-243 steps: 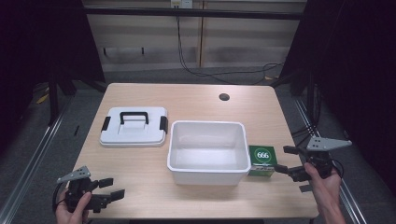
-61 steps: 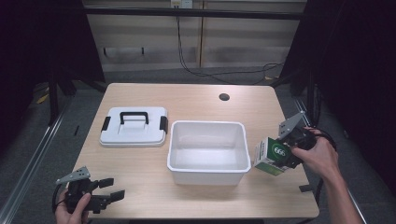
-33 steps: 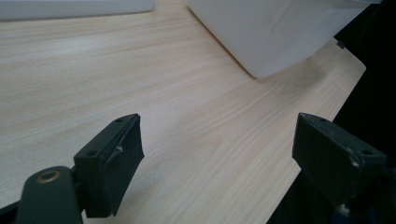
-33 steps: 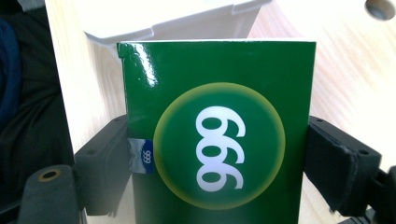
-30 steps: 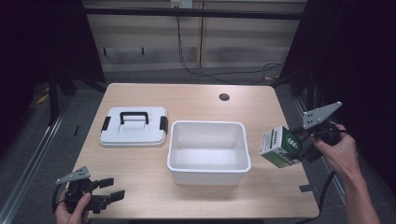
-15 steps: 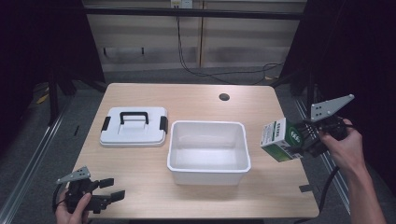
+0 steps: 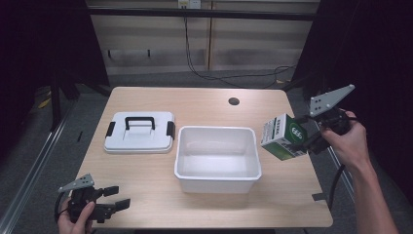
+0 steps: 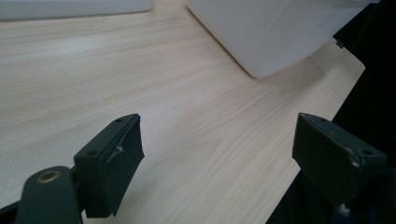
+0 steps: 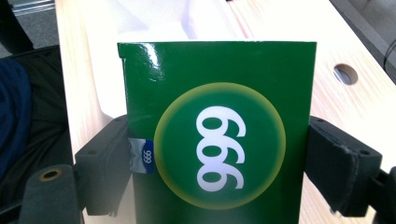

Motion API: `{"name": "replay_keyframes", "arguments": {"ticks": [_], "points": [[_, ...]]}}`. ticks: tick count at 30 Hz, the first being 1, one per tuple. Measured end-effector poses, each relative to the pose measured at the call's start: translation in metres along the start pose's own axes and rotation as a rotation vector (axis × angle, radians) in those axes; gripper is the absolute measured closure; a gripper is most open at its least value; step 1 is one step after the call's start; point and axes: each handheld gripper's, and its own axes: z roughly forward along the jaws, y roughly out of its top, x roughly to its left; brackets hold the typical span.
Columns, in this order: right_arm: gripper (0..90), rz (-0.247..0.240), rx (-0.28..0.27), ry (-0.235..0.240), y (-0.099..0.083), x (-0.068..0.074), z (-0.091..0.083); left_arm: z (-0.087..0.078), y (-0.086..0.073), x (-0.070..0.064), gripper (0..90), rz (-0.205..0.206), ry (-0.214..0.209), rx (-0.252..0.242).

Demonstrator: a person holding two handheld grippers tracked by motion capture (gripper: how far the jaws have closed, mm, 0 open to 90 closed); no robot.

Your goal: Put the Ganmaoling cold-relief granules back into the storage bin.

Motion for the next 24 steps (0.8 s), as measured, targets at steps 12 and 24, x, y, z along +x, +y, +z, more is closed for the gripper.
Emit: {"name": "replay_keyframes", "arguments": {"ticks": [12, 24], "points": [[15.9, -0.033, 0.020, 0.016, 0.032, -0.002, 0.010, 0.000, 0.000, 0.000, 16.2, -0.001, -0.001, 0.000], [15.9, -0.067, 0.082, 0.040, 0.060, -0.001, 0.024, 0.000, 0.000, 0.000, 16.2, -0.002, 0.000, 0.001]]}}
